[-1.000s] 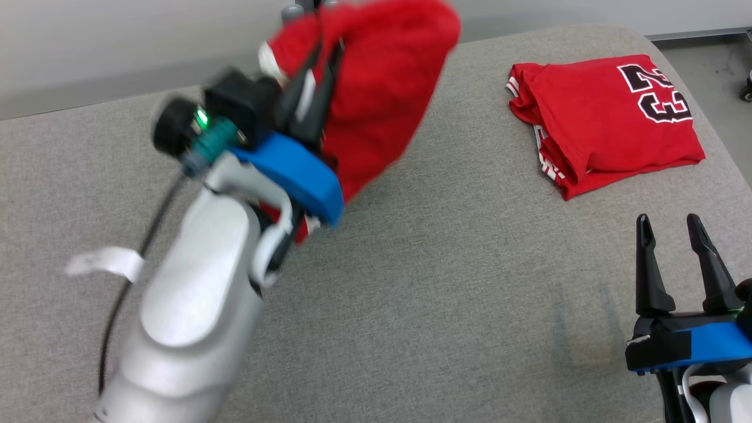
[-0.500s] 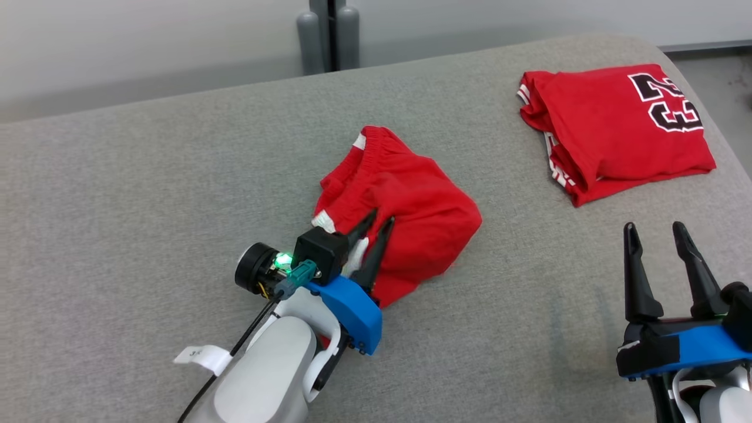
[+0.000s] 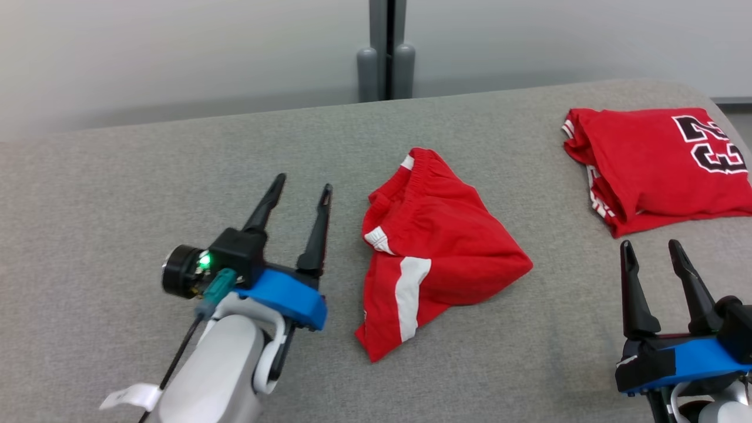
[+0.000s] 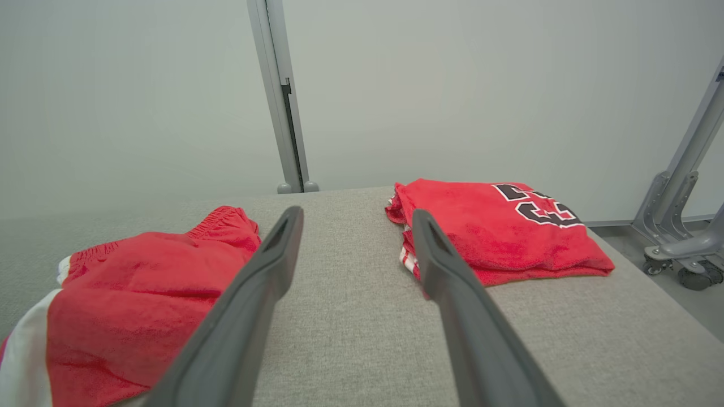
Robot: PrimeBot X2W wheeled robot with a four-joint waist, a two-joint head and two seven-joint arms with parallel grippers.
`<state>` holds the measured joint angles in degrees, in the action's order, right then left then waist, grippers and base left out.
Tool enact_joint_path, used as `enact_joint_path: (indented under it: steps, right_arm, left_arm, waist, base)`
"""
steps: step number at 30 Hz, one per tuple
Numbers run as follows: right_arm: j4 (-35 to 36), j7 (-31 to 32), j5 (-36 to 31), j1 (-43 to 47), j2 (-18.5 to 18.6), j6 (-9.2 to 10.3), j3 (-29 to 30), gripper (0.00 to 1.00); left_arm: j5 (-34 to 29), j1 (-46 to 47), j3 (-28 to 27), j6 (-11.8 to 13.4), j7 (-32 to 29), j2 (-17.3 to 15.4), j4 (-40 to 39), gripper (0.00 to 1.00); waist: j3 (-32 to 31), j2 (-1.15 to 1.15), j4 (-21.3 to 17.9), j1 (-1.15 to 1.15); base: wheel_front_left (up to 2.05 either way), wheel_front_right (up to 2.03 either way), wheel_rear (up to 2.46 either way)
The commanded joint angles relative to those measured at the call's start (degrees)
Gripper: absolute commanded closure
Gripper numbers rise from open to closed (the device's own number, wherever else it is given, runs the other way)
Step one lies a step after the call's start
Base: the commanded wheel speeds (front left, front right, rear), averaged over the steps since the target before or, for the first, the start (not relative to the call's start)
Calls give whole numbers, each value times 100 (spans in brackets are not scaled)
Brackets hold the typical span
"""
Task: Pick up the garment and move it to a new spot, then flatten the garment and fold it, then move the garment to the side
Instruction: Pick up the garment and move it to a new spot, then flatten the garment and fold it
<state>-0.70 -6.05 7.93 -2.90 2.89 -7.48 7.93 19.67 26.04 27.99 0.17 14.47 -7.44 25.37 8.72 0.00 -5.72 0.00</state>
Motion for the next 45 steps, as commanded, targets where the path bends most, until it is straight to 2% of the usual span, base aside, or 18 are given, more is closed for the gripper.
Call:
enact_joint_path:
  steps: [1,10,18,29,45]
  right_arm:
    - [19,27,-34,122,1,-3,1,0]
    - [54,94,-47,243,1,-3,-10,0]
    - [70,142,-36,341,2,-3,3,0]
    - [6,123,41,466,2,-3,-70,0]
    - [-43,106,53,433,2,-3,-78,0]
  left_arm:
    - [32,-157,-140,96,41,-111,-115,0]
    - [-29,-1204,-1110,489,76,-488,-1112,0]
    - [-155,-1877,-1596,575,77,-453,-1552,0]
    - [-368,-2455,-2098,369,78,-197,-1589,0]
    - [-681,-2368,-2414,96,78,15,-1458,0]
  waist:
    - [-29,0,82,0]
    - [-246,0,482,0]
    - [-373,0,652,0]
    - [-460,0,713,0]
    - [-414,0,660,0]
  base:
    - [0,0,0]
    - [0,0,0]
    - [0,0,0]
    - [0,0,0]
    - [0,0,0]
